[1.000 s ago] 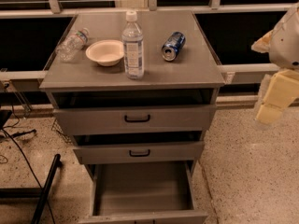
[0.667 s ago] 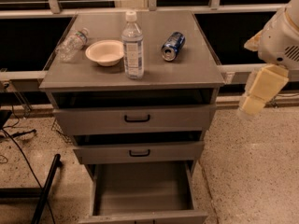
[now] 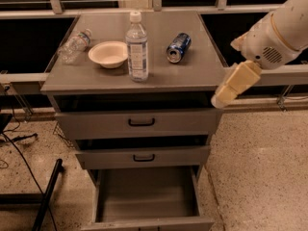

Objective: Place blue plastic bottle into bottom drawer

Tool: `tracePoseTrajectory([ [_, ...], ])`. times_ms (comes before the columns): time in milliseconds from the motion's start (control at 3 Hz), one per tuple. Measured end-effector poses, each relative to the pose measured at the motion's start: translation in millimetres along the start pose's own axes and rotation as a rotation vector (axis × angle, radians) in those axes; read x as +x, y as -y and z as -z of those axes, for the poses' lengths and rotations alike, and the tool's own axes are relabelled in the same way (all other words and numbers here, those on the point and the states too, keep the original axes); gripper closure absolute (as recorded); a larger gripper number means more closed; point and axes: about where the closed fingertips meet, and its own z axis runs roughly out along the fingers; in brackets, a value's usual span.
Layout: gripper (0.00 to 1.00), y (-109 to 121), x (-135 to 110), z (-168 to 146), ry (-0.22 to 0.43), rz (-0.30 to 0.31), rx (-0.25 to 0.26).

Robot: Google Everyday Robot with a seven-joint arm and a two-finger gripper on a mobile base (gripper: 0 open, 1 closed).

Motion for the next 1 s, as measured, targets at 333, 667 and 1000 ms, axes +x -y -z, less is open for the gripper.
tracePoseTrajectory([
  [333, 0.0, 13.1, -19.2, -17.7, 0.101, -0.022, 0.03],
  [667, 0.0, 12.6, -19.2, -17.5, 0.098, -0.022, 0.03],
  [1000, 0.0, 14.7, -21.7, -23.1, 0.109, -0.014, 0.048],
])
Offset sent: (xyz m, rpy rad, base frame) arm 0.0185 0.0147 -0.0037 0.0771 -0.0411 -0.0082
